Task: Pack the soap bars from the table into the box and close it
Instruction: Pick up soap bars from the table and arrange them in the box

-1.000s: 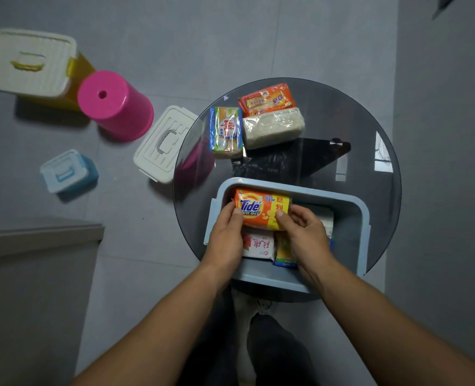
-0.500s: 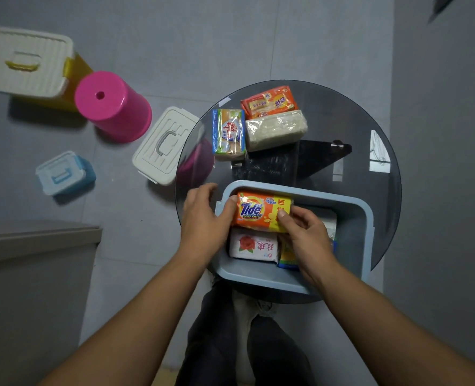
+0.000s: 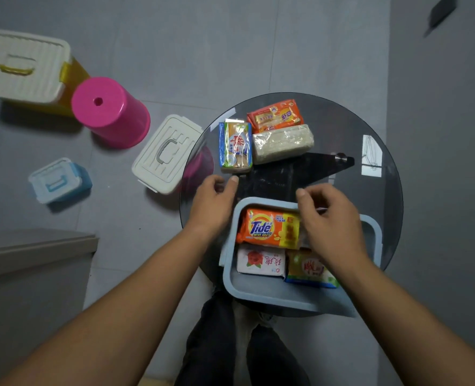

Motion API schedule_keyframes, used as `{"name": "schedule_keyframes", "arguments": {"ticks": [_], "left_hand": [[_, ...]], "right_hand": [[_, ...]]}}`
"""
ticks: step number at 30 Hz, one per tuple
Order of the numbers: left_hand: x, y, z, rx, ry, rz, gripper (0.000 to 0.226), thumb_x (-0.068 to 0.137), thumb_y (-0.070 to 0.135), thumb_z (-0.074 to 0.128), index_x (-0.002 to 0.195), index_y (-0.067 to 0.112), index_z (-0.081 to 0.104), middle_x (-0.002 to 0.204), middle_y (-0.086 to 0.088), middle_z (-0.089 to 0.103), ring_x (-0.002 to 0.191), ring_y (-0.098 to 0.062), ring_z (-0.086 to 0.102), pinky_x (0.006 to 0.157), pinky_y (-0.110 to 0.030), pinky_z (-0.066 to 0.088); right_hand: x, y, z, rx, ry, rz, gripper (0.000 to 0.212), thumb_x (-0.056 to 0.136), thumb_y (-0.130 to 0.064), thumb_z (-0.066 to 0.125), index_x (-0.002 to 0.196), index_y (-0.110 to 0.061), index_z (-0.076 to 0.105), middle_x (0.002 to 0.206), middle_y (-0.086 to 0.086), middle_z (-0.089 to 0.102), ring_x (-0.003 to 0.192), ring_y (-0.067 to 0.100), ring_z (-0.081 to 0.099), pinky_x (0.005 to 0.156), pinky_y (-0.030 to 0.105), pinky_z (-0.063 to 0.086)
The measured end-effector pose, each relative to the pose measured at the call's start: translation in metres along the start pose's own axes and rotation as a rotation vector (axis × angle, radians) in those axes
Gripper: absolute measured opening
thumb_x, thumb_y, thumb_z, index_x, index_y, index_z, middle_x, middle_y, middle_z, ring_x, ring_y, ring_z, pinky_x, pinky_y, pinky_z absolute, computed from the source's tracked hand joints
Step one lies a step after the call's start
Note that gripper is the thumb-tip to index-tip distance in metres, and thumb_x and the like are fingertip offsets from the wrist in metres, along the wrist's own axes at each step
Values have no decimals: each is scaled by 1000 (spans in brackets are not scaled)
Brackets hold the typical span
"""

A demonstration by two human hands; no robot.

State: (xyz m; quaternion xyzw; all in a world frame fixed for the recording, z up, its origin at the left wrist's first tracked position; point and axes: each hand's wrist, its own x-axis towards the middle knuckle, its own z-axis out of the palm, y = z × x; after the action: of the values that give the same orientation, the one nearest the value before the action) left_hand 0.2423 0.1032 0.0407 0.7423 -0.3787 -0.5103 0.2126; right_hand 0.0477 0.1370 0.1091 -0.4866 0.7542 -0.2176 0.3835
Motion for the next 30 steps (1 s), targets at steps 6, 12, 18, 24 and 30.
{"name": "schedule_keyframes", "arguments": {"ticks": [6,12,18,24,30], "left_hand": [[92,19,-16,-38,-55,-41,63,91,50,61,144,19,44,137,-3,60,108,-17,62,94,-34,49],[163,35,-27,114,-352,-1,82,95,47,61,160,38,11,142,-4,56,121,-31,62,98,-50,53],[175,29,-26,28,-446,-59,47,95,40,65,135,26,46,122,-9,67,105,-30,70,84,-57,60],[147,10,-27,-65,-312,-24,28,99,30,61,105,11,41,99,-7,66,87,-18,73,73,-50,64],[115,18,-48,-225,-276,-56,34,96,34,65,106,13,40,109,-12,68,90,-16,76,70,-30,64]], "right_hand": [[85,-44,54,-91,-406,117,45,101,-48,43,108,-13,71,100,3,70,95,20,64,84,38,49],[135,-35,104,91,-666,413,39,100,-54,40,121,-26,57,103,-6,61,101,16,60,75,26,45],[137,-22,121,299,-652,502,49,98,-52,48,137,-21,54,127,1,63,114,25,62,100,41,46],[130,-26,124,375,-520,534,36,98,-45,54,114,-15,65,116,15,73,114,35,66,101,46,50],[110,-42,98,383,-519,426,31,96,-43,58,109,-17,69,94,2,80,92,21,75,96,46,55]]}}
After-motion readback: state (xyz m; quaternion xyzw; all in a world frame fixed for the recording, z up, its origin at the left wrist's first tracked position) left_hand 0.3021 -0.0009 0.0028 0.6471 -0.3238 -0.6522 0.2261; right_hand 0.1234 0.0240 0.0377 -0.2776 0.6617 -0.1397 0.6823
